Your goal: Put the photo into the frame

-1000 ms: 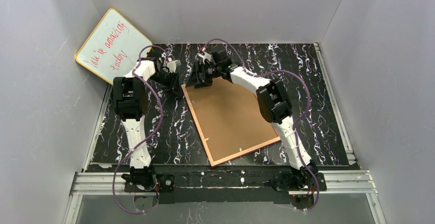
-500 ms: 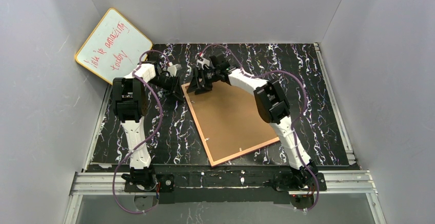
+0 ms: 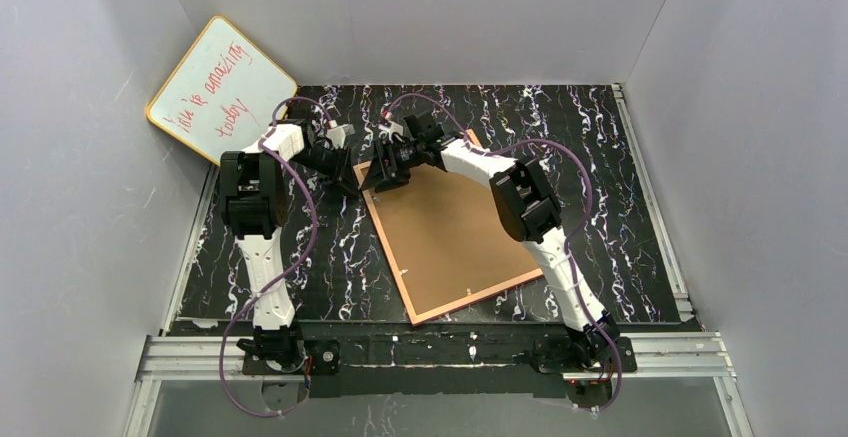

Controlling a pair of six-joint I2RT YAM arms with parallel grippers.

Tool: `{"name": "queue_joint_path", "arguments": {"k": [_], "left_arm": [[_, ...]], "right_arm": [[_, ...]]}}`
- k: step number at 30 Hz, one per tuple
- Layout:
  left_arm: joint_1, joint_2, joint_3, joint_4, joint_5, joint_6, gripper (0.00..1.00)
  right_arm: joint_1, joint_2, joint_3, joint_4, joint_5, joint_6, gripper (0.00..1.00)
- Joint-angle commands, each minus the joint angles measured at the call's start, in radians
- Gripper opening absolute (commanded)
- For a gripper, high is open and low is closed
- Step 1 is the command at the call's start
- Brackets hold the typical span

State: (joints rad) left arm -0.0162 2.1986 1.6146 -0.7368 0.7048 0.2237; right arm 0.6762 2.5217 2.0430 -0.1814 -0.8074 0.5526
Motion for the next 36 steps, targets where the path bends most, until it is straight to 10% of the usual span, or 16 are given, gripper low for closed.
{"name": "queue_joint_path", "arguments": {"k": [1,36], "left_arm": [[-0.005,-0.023,-0.005,0.001,-0.027,0.006,0.17],[-0.014,-0.01,0.021,0.008,-0.046,0.014,0.17]], "right_arm": [[0.02,-0.015,-0.058,-0.031,-0.011,-0.012,0.74],[0.069,0.054,0.115,-0.263,-0.142,-0.105,0.72]]}}
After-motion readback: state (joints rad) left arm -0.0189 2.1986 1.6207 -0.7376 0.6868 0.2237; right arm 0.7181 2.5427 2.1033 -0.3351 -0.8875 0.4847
